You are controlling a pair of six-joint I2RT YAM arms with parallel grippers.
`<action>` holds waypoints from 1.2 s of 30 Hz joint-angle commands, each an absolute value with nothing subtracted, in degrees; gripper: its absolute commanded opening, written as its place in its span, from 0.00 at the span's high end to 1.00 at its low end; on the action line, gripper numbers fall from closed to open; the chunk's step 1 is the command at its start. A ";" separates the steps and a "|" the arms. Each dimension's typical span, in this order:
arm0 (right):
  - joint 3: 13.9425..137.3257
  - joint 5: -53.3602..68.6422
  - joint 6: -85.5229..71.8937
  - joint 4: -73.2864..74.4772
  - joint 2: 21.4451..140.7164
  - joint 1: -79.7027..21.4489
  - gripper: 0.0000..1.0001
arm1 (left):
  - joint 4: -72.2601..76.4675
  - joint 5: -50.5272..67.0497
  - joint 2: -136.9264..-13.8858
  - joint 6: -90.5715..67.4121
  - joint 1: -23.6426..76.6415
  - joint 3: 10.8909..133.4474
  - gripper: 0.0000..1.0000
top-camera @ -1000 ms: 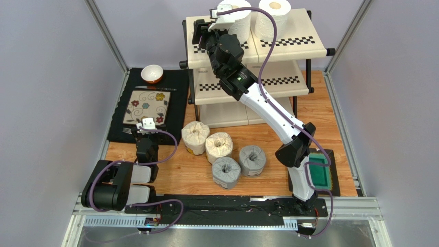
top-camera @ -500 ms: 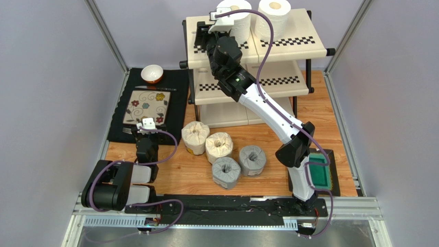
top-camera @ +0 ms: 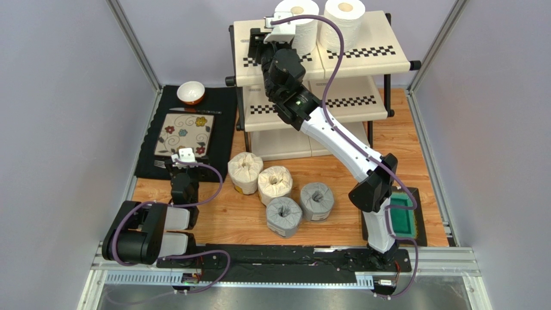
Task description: Place and organize the paper towels onto the shelf
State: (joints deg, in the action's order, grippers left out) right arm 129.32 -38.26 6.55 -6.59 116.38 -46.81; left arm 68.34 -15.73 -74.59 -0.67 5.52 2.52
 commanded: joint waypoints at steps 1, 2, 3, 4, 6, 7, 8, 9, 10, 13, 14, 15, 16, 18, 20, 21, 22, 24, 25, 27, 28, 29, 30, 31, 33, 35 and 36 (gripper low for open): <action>128.85 -40.52 8.17 -10.63 112.33 -46.41 0.41 | 70.05 -14.94 -74.62 -0.09 5.01 -10.99 0.01; 128.93 -40.60 8.26 -10.72 112.32 -46.41 0.41 | 70.05 -14.94 -74.62 0.00 5.01 -10.99 0.01; 128.94 -40.61 8.35 -10.72 112.41 -46.32 0.41 | 70.05 -14.94 -74.62 -0.09 5.01 -11.07 0.01; 128.94 -40.78 8.52 -10.81 112.24 -46.32 0.41 | 70.05 -14.94 -74.62 0.00 5.01 -10.99 0.01; 128.67 -40.78 8.61 -10.99 112.06 -46.23 0.41 | 70.05 -14.94 -74.62 -0.09 5.01 -10.99 0.01; 128.50 -40.96 8.61 -11.16 111.97 -46.23 0.41 | 70.05 -14.94 -74.62 -0.09 5.01 -10.99 0.01; 128.32 -40.87 8.70 -11.16 111.97 -46.23 0.41 | 70.05 -14.94 -74.62 -0.09 5.01 -11.07 0.01; 128.23 -40.96 8.70 -11.25 111.80 -46.23 0.41 | 70.05 -14.94 -74.53 -0.09 5.01 -11.07 0.01; 128.06 -40.26 8.53 -11.25 111.80 -46.23 0.41 | 70.05 -14.94 -74.62 -0.09 4.92 -10.99 0.01; 126.83 -35.54 7.30 -10.11 110.92 -46.23 0.41 | 70.05 -14.94 -74.62 -0.09 5.01 -10.99 0.01; 126.48 -33.42 7.03 -9.67 110.13 -46.23 0.41 | 70.05 -14.85 -74.62 -0.09 5.01 -11.07 0.01; 125.69 -31.22 6.77 -8.80 109.78 -46.23 0.41 | 70.05 -14.85 -74.62 -0.09 5.01 -10.99 0.01; 125.51 -27.20 6.42 -8.18 109.51 -46.32 0.40 | 70.05 -14.85 -74.62 -0.09 5.01 -10.99 0.01; 126.12 -23.75 6.07 -5.90 109.25 -46.76 0.39 | 70.05 -14.85 -74.62 -0.09 5.01 -10.99 0.01; 125.95 -20.40 5.28 -4.58 108.72 -47.02 0.39 | 69.96 -14.85 -74.62 -0.17 5.01 -10.99 0.01; 125.25 -19.35 4.84 -4.40 107.68 -47.37 0.39 | 69.96 -14.85 -74.62 -0.09 5.01 -10.99 0.01; 124.55 -16.99 4.49 -4.39 106.97 -47.20 0.38 | 69.96 -14.85 -74.62 -0.09 5.01 -10.99 0.01; 123.05 -14.78 3.34 -4.66 104.00 -47.37 0.38 | 69.96 -14.85 -74.62 -0.09 5.01 -10.90 0.01; 120.78 -13.29 2.99 -4.83 102.67 -47.55 0.38 | 69.96 -14.85 -74.62 -0.09 5.01 -10.99 0.01; 117.79 -12.75 2.47 -6.06 97.59 -47.99 0.37 | 70.05 -14.85 -74.62 -0.17 5.01 -10.99 0.01; 114.73 -12.66 2.37 -6.59 95.30 -48.08 0.37 | 69.96 -14.85 -74.62 -0.09 5.01 -10.99 0.01; 112.70 -12.74 2.20 -7.72 93.27 -48.08 0.37 | 69.96 -14.85 -74.62 -0.09 5.01 -10.99 0.01; 111.02 -13.79 2.20 -8.34 91.34 -48.08 0.37 | 69.96 -14.77 -74.62 -0.09 4.92 -10.90 0.01; 107.35 -14.58 2.63 -8.96 86.79 -47.99 0.37 | 69.96 -14.85 -74.62 -0.17 5.01 -10.99 0.01; 104.52 -19.13 5.52 -11.07 82.73 -47.90 0.36 | 69.96 -14.77 -74.62 -0.09 4.92 -10.99 0.01; 101.44 -22.83 8.51 -11.95 78.59 -46.94 0.36 | 69.96 -14.77 -74.62 -0.18 4.92 -10.99 0.01; 100.47 -26.33 9.48 -12.21 77.62 -46.24 0.36 | 69.96 -14.77 -74.62 -0.18 4.92 -10.99 0.01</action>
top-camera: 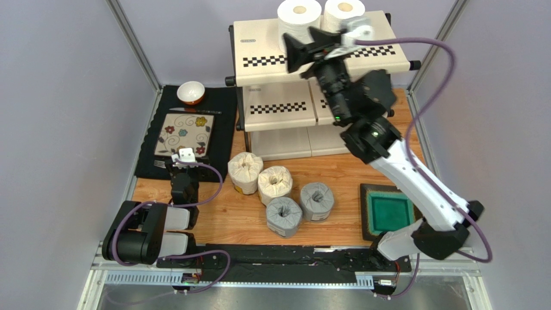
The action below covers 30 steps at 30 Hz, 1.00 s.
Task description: Place and organize the paper towels onto the shelf
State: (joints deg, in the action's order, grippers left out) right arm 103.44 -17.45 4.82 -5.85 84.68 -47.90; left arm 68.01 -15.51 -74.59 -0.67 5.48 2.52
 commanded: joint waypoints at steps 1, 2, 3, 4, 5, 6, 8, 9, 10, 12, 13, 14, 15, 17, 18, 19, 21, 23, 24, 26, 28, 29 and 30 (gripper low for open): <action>99.68 -28.46 11.84 -12.48 76.74 -45.53 0.35 | 69.96 -14.77 -74.62 -0.09 4.92 -10.99 0.01; 97.58 -30.56 13.08 -13.70 74.99 -44.14 0.33 | 69.96 -14.77 -74.62 -0.17 4.92 -11.07 0.01; 96.60 -32.41 14.14 -14.23 74.27 -43.08 0.33 | 69.96 -14.77 -74.62 -0.18 4.83 -10.99 0.01; 95.90 -32.95 14.41 -14.33 73.48 -41.85 0.32 | 69.96 -14.77 -74.62 -0.18 4.92 -10.90 0.01; 95.28 -33.22 13.98 -13.28 72.52 -38.88 0.32 | 69.96 -14.77 -74.62 -0.18 4.92 -10.81 0.01; 94.75 -33.66 13.10 -12.49 71.99 -37.02 0.31 | 69.96 -14.77 -74.62 -0.09 4.92 -10.98 0.01; 94.57 -33.40 7.25 -9.60 71.46 -30.20 0.31 | 69.96 -14.77 -74.62 -0.17 4.92 -10.90 0.01; 95.01 -32.53 4.68 -8.36 71.37 -27.45 0.31 | 69.96 -14.77 -74.62 -0.09 4.92 -10.99 0.01; 95.62 -31.82 1.70 -5.57 71.54 -24.90 0.31 | 69.96 -14.77 -74.62 -0.09 4.92 -11.07 0.01; 97.55 -28.68 -5.08 -2.48 73.29 -18.04 0.30 | 69.87 -14.76 -74.62 -0.17 4.92 -10.99 0.01; 100.17 -27.43 -6.40 -0.89 74.34 -16.02 0.30 | 69.87 -14.68 -74.71 -0.18 4.92 -10.99 0.01; 102.11 -25.77 -7.20 2.86 75.31 -13.21 0.30 | 69.87 -14.68 -74.62 -0.18 4.92 -10.90 0.01; 103.78 -22.71 -8.16 4.38 76.45 -11.97 0.30 | 69.87 -14.68 -74.62 -0.09 4.92 -10.90 0.01; 108.62 -18.74 -8.44 8.51 79.97 -9.77 0.29 | 69.87 -14.59 -74.62 -0.09 4.83 -10.99 0.01; 109.59 -15.33 -8.52 9.13 80.94 -9.32 0.28 | 69.87 -14.59 -74.62 -0.17 4.83 -10.99 0.01; 111.17 -13.64 -8.79 9.84 82.51 -8.97 0.27 | 69.87 -14.59 -74.62 -0.09 4.83 -10.90 0.01; 112.58 -10.13 -9.75 10.37 84.37 -7.65 0.25 | 69.87 -14.59 -74.62 -0.18 4.83 -10.99 0.01; 114.69 -8.88 -10.19 11.16 87.09 -6.42 0.25 | 69.87 -14.59 -74.62 -0.18 4.83 -10.99 0.01; 115.31 -8.18 -10.37 11.51 87.97 -6.24 0.25 | 69.87 -14.59 -74.62 -0.09 4.83 -11.07 0.01; 116.80 -7.74 -10.11 12.04 90.52 -5.45 0.25 | 69.87 -14.59 -74.62 -0.18 4.83 -10.90 0.01; 117.33 -7.47 -9.32 12.22 92.36 -4.92 0.25 | 69.87 -14.59 -74.62 -0.18 4.83 -10.90 0.01; 117.86 -7.38 -9.06 12.22 92.98 -4.92 0.24 | 69.87 -14.59 -74.62 -0.09 4.83 -10.90 0.01; 118.04 -7.38 -8.62 12.22 93.42 -4.66 0.24 | 69.87 -14.59 -74.62 -0.17 4.83 -10.90 0.01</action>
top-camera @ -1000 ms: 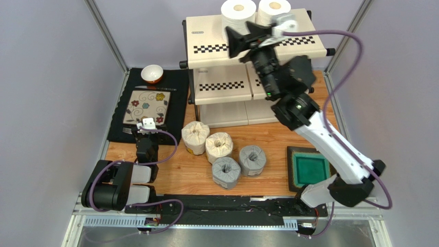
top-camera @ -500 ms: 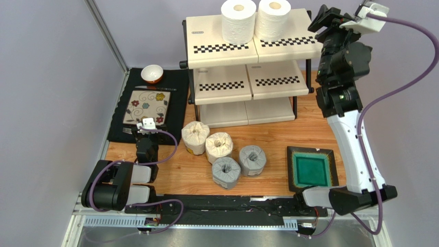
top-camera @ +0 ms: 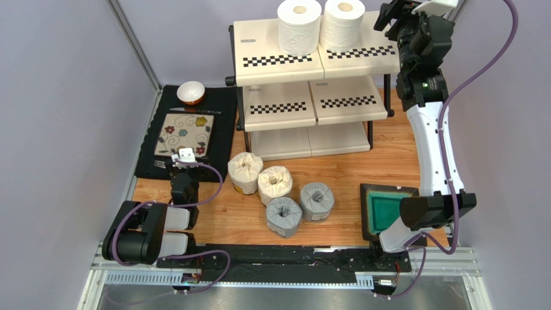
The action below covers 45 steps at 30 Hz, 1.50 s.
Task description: Place and organize the paper towels onto the shelf
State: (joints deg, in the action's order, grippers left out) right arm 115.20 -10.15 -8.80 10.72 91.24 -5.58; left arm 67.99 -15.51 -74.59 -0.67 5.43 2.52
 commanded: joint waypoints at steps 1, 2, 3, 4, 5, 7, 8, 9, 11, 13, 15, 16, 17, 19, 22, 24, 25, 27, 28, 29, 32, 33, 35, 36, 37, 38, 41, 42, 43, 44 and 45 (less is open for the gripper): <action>118.30 -7.12 -8.53 12.13 94.47 -4.40 0.24 | 69.87 -14.59 -74.62 -0.18 4.83 -10.99 0.01; 118.65 -6.42 -8.53 12.04 94.92 -4.13 0.24 | 69.87 -14.50 -74.62 -0.18 4.83 -10.99 0.01; 118.91 -5.89 -8.53 11.52 95.44 -3.87 0.24 | 69.87 -14.50 -74.71 -0.18 4.83 -10.99 0.01; 119.18 -5.45 -8.70 11.08 96.06 -3.26 0.23 | 69.79 -14.50 -74.62 -0.18 4.83 -10.99 0.01; 119.61 -3.88 -8.96 10.81 96.93 -2.90 0.23 | 69.79 -14.50 -74.62 -0.18 4.83 -10.90 0.01; 120.06 -2.29 -9.31 9.50 97.73 -1.94 0.23 | 69.79 -14.41 -74.62 -0.18 4.83 -10.90 0.01; 120.06 -0.98 -9.14 9.23 98.08 -1.76 0.23 | 69.70 -14.33 -74.62 -0.18 4.75 -10.90 0.01; 119.71 -0.97 -9.14 8.27 98.17 -1.50 0.23 | 69.78 -14.33 -74.62 -0.18 4.75 -10.90 0.01; 119.27 2.71 -9.23 7.21 98.26 -0.88 0.23 | 69.79 -14.24 -74.62 -0.18 4.75 -10.90 0.01; 119.27 4.47 -9.58 6.15 98.70 -0.53 0.23 | 69.70 -14.24 -74.62 -0.18 4.66 -10.90 0.01; 120.32 7.81 -10.02 6.24 99.92 -0.61 0.23 | 69.70 -14.33 -74.62 -0.18 4.66 -10.81 0.01; 120.67 9.39 -10.28 6.15 100.28 1.30 0.23 | 69.70 -14.15 -74.62 -0.18 4.66 -10.81 0.01; 121.20 12.45 -11.15 6.15 100.63 1.58 0.23 | 69.70 -14.15 -74.62 -0.26 4.66 -10.90 0.01; 122.34 15.37 -12.56 5.80 101.86 2.37 0.24 | 69.70 -14.15 -74.62 -0.26 4.66 -10.90 0.01; 124.18 20.47 -14.41 5.01 103.61 2.90 0.24 | 69.61 -14.06 -74.62 -0.26 4.66 -10.90 0.01; 125.50 22.32 -14.85 5.97 104.50 2.90 0.25 | 69.61 -14.06 -74.53 -0.26 4.57 -10.81 0.01; 126.12 23.19 -14.85 6.32 105.20 2.90 0.25 | 69.61 -14.06 -74.62 -0.26 4.57 -10.81 0.01; 126.91 24.25 -14.86 6.68 105.64 2.90 0.25 | 69.61 -14.06 -74.62 -0.26 4.57 -10.81 0.01; 127.00 24.87 -15.03 6.59 105.64 2.90 0.25 | 69.61 -13.98 -74.62 -0.26 4.57 -10.81 0.01; 127.00 25.83 -14.86 6.59 105.82 2.90 0.25 | 69.52 -13.97 -74.62 -0.26 4.57 -10.81 0.01; 127.00 27.59 -15.47 6.50 106.00 2.90 0.25 | 69.52 -13.97 -74.62 -0.26 4.57 -10.90 0.01; 127.00 28.03 -15.64 6.42 106.08 2.90 0.25 | 69.52 -13.97 -74.53 -0.26 4.57 -10.90 0.01; 126.83 29.09 -16.26 6.07 106.17 2.90 0.25 | 69.52 -13.97 -74.62 -0.26 4.57 -10.90 0.01; 126.65 29.27 -16.35 5.89 106.08 2.90 0.25 | 69.52 -13.97 -74.53 -0.26 4.57 -10.90 0.01; 126.48 29.44 -16.52 5.71 106.08 2.90 0.25 | 69.52 -13.97 -74.53 -0.26 4.57 -10.90 0.01; 126.30 29.44 -17.05 5.28 106.00 2.90 0.25 | 69.61 -13.97 -74.62 -0.26 4.57 -10.90 0.01; 125.86 30.14 -18.01 4.31 106.00 2.90 0.25 | 69.61 -13.97 -74.62 -0.26 4.57 -10.81 0.01; 125.95 30.32 -18.28 4.22 106.17 2.90 0.25 | 69.52 -13.97 -74.53 -0.26 4.57 -10.90 0.01; 126.12 30.50 -18.37 4.22 106.26 2.90 0.25 | 69.52 -13.97 -74.53 -0.26 4.57 -10.81 0.01; 126.12 30.59 -18.54 4.13 106.26 2.90 0.25 | 69.61 -13.97 -74.62 -0.26 4.57 -10.81 0.01; 126.12 30.67 -18.72 4.13 106.35 2.90 0.25 | 69.52 -13.97 -74.62 -0.26 4.57 -10.81 0.01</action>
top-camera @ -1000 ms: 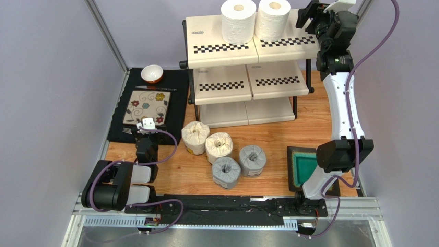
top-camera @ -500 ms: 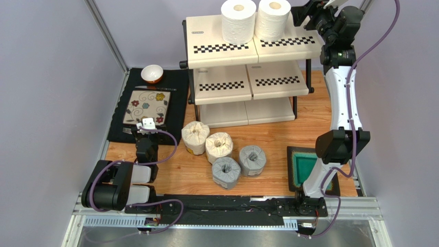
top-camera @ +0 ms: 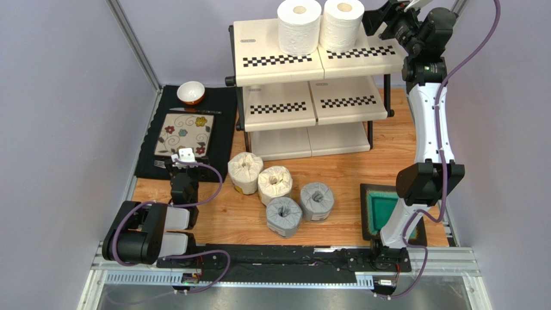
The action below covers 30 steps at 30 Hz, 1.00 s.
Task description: Place and organize the paper towels onto the shelf
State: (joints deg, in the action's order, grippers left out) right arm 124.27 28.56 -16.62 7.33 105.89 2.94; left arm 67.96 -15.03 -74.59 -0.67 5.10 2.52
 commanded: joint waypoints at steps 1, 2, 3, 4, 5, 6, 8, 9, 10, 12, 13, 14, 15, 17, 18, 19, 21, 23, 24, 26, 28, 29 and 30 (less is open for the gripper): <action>125.95 31.02 -18.72 4.04 106.43 2.90 0.25 | 69.52 -13.89 -74.53 -0.26 4.57 -10.90 0.01; 125.86 31.11 -18.81 3.87 106.44 2.90 0.25 | 69.52 -13.97 -74.53 -0.26 4.48 -10.90 0.01; 125.86 31.11 -18.90 3.78 106.44 2.90 0.25 | 69.52 -13.97 -74.62 -0.26 4.57 -10.90 0.01; 125.69 31.11 -19.07 3.78 106.44 2.90 0.25 | 69.52 -13.97 -74.62 -0.26 4.57 -10.81 0.01; 125.68 31.20 -19.07 3.52 106.44 2.90 0.25 | 69.52 -13.97 -74.62 -0.26 4.57 -10.90 0.01; 125.60 31.38 -19.42 3.52 106.44 2.90 0.25 | 69.52 -13.89 -74.62 -0.26 4.57 -10.81 0.01; 125.60 31.64 -19.60 3.25 106.44 2.90 0.25 | 69.52 -13.89 -74.53 -0.26 4.57 -10.81 0.01; 125.51 31.81 -19.77 3.16 106.44 2.90 0.25 | 69.52 -13.89 -74.62 -0.26 4.57 -10.81 0.01; 125.51 31.90 -19.69 3.16 106.44 2.90 0.25 | 69.52 -13.89 -74.62 -0.26 4.57 -10.90 0.01; 125.33 31.73 -19.78 3.25 106.26 2.90 0.25 | 69.52 -13.89 -74.53 -0.26 4.57 -10.90 0.01; 125.25 31.64 -19.78 3.25 106.26 2.90 0.25 | 69.52 -13.89 -74.62 -0.26 4.57 -10.81 0.01; 125.07 31.73 -19.69 2.90 106.17 2.90 0.25 | 69.52 -13.89 -74.53 -0.26 4.57 -10.90 0.01; 124.98 31.64 -19.69 2.90 106.08 2.90 0.25 | 69.52 -13.89 -74.62 -0.26 4.57 -10.90 0.01; 124.54 30.33 -19.43 2.99 105.65 2.90 0.25 | 69.52 -13.89 -74.53 -0.26 4.57 -10.81 0.01; 122.80 28.84 -19.42 2.73 104.51 2.90 0.25 | 69.52 -13.89 -74.62 -0.26 4.48 -10.90 0.01; 121.39 24.65 -19.34 0.81 103.37 2.81 0.25 | 69.52 -13.89 -74.62 -0.26 4.57 -10.81 0.01; 113.96 18.93 -19.60 -3.14 98.56 2.90 0.25 | 69.52 -13.89 -74.62 -0.26 4.57 -10.90 0.01; 109.70 10.84 -19.60 -7.62 95.73 2.90 0.24 | 69.52 -13.89 -74.53 -0.26 4.48 -10.81 0.01; 108.30 8.64 -19.60 -8.52 94.23 2.90 0.24 | 69.52 -13.89 -74.62 -0.26 4.48 -10.81 0.01; 104.78 4.06 -18.81 -10.45 90.54 2.90 0.24 | 69.52 -13.89 -74.53 -0.26 4.48 -10.90 0.01; 100.75 1.95 -18.11 -13.34 86.34 2.90 0.24 | 69.52 -13.80 -74.53 -0.26 4.48 -10.81 0.01; 99.42 1.59 -18.11 -14.23 85.00 2.90 0.23 | 69.43 -13.80 -74.53 -0.35 4.48 -10.81 0.01; 98.36 1.32 -17.93 -14.76 83.69 2.90 0.23 | 69.43 -13.89 -74.44 -0.35 4.48 -10.81 0.01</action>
